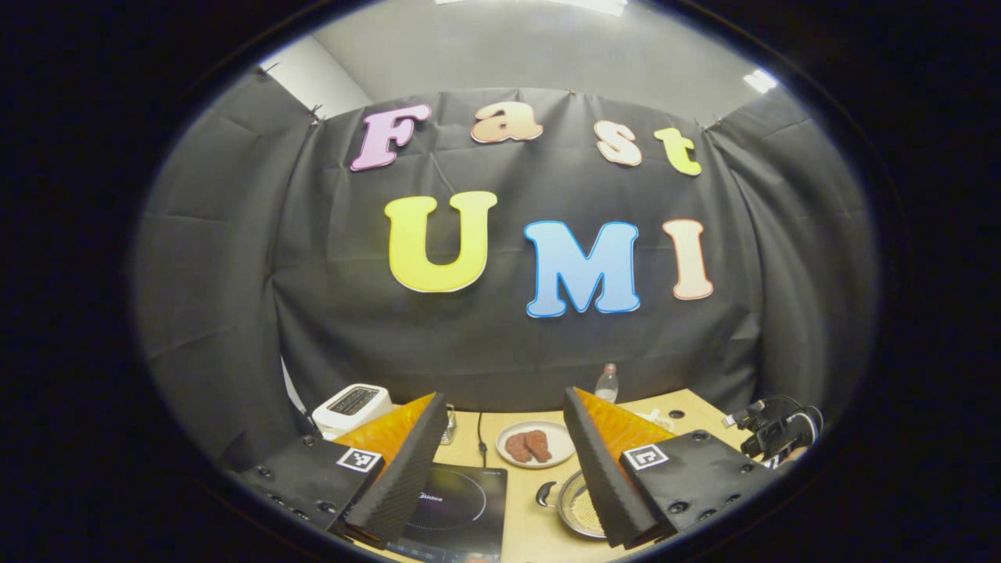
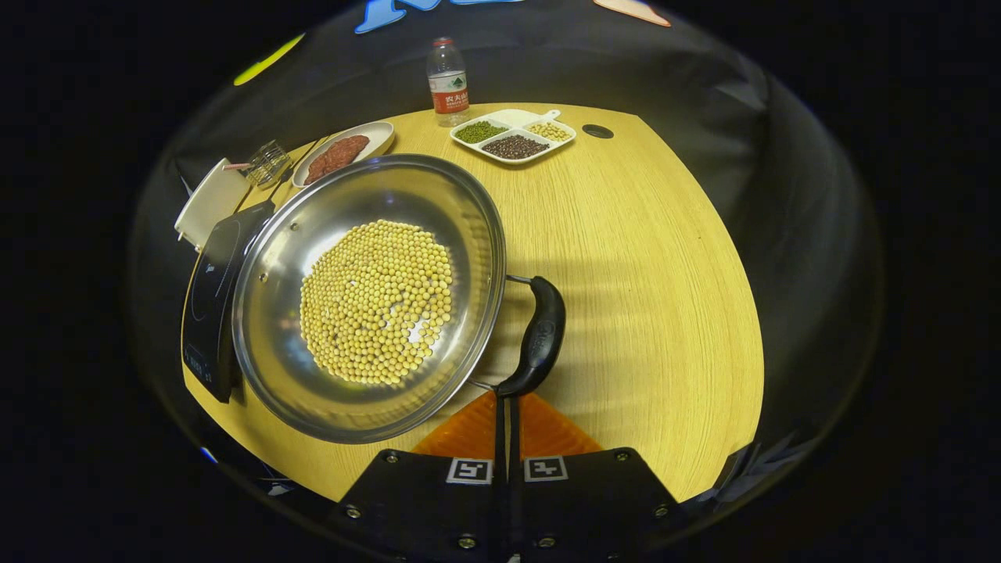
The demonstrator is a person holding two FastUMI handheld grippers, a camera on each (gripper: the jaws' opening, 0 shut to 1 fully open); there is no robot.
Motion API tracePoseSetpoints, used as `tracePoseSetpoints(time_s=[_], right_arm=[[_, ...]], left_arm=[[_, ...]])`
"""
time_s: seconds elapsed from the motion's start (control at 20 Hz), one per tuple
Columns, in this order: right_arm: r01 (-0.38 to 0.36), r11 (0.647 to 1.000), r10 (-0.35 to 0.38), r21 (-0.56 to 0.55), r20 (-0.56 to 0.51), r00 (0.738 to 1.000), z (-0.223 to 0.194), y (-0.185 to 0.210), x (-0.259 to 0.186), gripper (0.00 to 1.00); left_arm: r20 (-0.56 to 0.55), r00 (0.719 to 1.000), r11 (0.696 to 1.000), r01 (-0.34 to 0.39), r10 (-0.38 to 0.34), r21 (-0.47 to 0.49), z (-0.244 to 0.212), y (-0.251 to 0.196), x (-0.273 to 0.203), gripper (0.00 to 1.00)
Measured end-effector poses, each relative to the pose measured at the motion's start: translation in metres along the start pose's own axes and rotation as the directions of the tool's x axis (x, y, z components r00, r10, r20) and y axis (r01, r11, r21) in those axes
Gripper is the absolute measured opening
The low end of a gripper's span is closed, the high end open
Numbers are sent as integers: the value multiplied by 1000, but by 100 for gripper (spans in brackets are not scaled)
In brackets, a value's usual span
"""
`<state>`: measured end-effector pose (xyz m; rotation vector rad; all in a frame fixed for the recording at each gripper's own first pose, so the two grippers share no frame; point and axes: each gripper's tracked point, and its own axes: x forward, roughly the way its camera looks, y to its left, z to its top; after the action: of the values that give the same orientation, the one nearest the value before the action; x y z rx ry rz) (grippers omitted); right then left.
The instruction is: First push the handle of the pot to place it horizontally, then grasp the pot with both hands and set it on the induction cooktop.
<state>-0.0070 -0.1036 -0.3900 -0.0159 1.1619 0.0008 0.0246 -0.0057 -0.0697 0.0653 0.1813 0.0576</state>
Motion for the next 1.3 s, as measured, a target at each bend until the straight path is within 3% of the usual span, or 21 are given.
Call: tracePoseSetpoints(time_s=[0.75, 1.1, 1.3], right_arm=[[-2, 999, 4, -53, 37, 999, 41, -21, 15, 1], [-17, 1000, 18, -12, 66, 998, 45, -23, 12, 1], [7, 1000, -7, 1, 156, 988, 50, -32, -12, 0]], left_arm=[[-43, 999, 1000, -12, 12, -12, -16, -26, 6, 95], [-69, 997, 1000, 26, -27, -6, -29, -37, 11, 98], [-99, 993, 997, 67, -69, -26, -43, -45, 17, 95]])
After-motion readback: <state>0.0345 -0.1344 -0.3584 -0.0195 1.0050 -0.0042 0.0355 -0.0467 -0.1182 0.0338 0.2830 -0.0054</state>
